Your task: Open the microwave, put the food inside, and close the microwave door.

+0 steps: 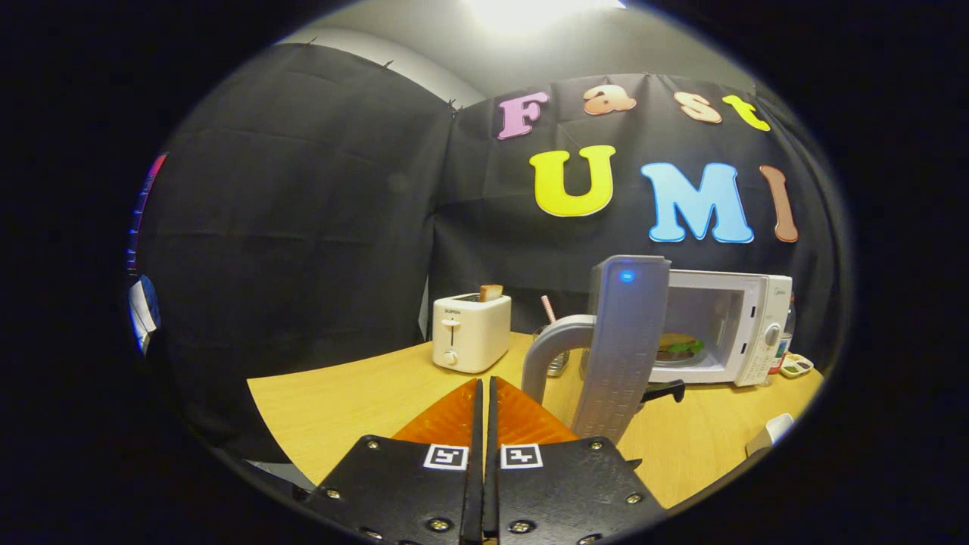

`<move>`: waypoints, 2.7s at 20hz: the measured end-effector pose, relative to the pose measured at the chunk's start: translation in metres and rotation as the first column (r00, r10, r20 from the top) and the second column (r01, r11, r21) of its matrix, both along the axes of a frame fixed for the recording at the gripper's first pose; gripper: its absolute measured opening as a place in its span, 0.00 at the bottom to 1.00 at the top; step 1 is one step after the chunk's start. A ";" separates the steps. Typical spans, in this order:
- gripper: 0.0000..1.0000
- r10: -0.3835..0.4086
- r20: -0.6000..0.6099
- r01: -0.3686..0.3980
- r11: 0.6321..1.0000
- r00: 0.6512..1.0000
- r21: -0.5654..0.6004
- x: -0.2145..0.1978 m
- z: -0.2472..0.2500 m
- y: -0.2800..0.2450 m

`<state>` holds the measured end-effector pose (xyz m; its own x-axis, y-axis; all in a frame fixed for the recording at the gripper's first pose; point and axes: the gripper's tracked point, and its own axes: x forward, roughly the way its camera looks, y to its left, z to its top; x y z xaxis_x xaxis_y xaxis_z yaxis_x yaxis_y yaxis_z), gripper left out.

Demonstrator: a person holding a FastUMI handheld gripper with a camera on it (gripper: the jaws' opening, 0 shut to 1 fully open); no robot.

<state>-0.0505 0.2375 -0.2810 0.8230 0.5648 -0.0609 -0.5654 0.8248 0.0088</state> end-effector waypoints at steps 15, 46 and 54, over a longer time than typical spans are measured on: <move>0.02 -0.417 -0.027 0.416 0.909 0.908 -0.026 0.135 -0.006 -0.174; 0.06 -0.541 -0.156 0.529 0.841 0.827 -0.111 0.294 -0.017 -0.227; 0.06 -0.490 -0.117 0.484 0.871 0.864 -0.080 0.207 0.055 -0.220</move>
<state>0.1565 0.0177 -0.2263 0.9756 0.0879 -0.2013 -0.0879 0.9961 0.0087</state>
